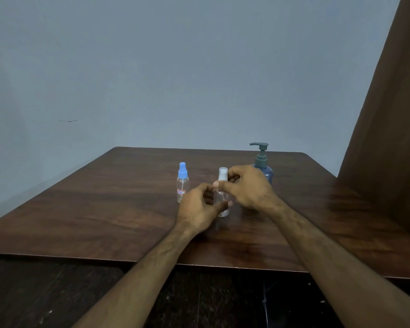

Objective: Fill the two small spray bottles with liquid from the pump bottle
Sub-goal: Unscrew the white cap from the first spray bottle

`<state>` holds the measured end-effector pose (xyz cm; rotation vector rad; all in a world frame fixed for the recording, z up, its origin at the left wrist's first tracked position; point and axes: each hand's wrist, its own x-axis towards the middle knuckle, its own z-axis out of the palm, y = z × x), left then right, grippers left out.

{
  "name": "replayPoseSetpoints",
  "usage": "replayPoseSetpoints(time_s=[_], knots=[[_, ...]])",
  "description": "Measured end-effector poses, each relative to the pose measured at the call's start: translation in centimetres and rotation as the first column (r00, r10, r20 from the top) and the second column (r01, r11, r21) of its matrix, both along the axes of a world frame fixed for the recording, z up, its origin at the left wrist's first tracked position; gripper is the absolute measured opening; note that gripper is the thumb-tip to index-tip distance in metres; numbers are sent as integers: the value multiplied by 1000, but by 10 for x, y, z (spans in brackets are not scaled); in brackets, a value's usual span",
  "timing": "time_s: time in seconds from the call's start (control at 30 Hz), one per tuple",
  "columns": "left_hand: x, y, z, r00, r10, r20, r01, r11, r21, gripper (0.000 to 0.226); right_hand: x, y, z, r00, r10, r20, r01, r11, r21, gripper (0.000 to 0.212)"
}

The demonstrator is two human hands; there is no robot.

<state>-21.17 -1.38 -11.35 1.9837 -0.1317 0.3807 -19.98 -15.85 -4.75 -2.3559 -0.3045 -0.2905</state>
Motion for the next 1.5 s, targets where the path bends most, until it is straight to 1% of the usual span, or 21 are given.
replayPoseSetpoints(time_s=[0.17, 0.23, 0.33, 0.43, 0.47, 0.53, 0.57, 0.67, 0.7, 0.73, 0.83, 0.93, 1.0, 1.07, 1.1, 1.13, 1.27, 1.3, 1.4, 1.43, 1.5], knots=[[0, 3, 0, 999, -52, 3, 52, 999, -3, 43, 3, -6, 2, 993, 112, -41, -110, 993, 49, 18], [-1, 3, 0, 997, -76, 8, 76, 997, -5, 41, 2, -9, 4, 988, 142, -52, -141, 990, 31, 18], [-2, 2, -1, 997, -71, 32, 70, 997, 22, 40, 1, -10, 9, 988, 143, -59, -144, 990, -11, 24], [-2, 1, -1, 996, -76, 38, 75, 997, 35, 38, 0, -9, 7, 995, 95, -35, -91, 990, 110, 39], [-2, 2, -1, 997, -75, 35, 73, 997, 40, 37, 0, -7, 5, 997, 73, -5, -72, 991, 115, 38], [-1, 2, -2, 997, -70, 34, 68, 997, 33, 37, 0, -4, 2, 997, 61, 46, -64, 996, 61, 28], [-1, 2, -2, 997, -70, 38, 69, 997, 27, 37, 1, -3, 2, 997, 73, 37, -76, 995, 72, 27], [-1, 2, -3, 996, -68, 49, 66, 997, 43, 37, 0, -6, 9, 989, 133, -58, -122, 980, 158, 49], [-1, 2, -3, 996, -68, 56, 65, 996, 57, 35, -1, -7, 10, 990, 126, -55, -118, 984, 131, 53], [-1, 2, -4, 996, -68, 60, 64, 995, 71, 33, -1, -7, 10, 994, 108, -34, -105, 990, 89, 50], [0, 2, -5, 996, -60, 60, 57, 997, 59, 36, -3, -6, 12, 995, 92, 44, -92, 996, -3, 32], [1, 1, -5, 997, -54, 58, 50, 997, 55, 36, -1, -9, 19, 987, 156, -28, -155, 987, 33, 48], [1, 0, -5, 997, -54, 61, 50, 997, 63, 35, -2, -10, 22, 986, 161, -35, -160, 986, 42, 54], [0, 0, -4, 996, -56, 62, 52, 996, 67, 35, -1, -10, 20, 993, 113, 33, -110, 991, -74, 51], [0, 0, -3, 997, -57, 61, 53, 997, 65, 35, -1, -10, 19, 993, 95, 66, -86, 988, -127, 46], [0, 0, -3, 997, -58, 59, 54, 997, 63, 36, -2, -9, 20, 992, 101, 75, -89, 986, -144, 41], [0, 0, -4, 996, -65, 62, 61, 995, 74, 36, -3, -11, 25, 982, 189, -16, -188, 982, 24, 54], [-1, 1, -4, 996, -62, 65, 57, 995, 80, 36, -3, -11, 25, 985, 172, -5, -172, 985, 6, 51], [-1, 1, -4, 996, -60, 66, 54, 995, 89, 37, -2, -9, 22, 991, 102, 81, -89, 985, -151, 31], [-2, 1, -4, 996, -62, 64, 56, 994, 92, 37, -2, -9, 23, 991, 116, 73, -105, 985, -138, 30], [-2, 0, -3, 997, -58, 57, 52, 994, 95, 36, -3, -10, 25, 985, 175, 9, -175, 984, -22, 47]])
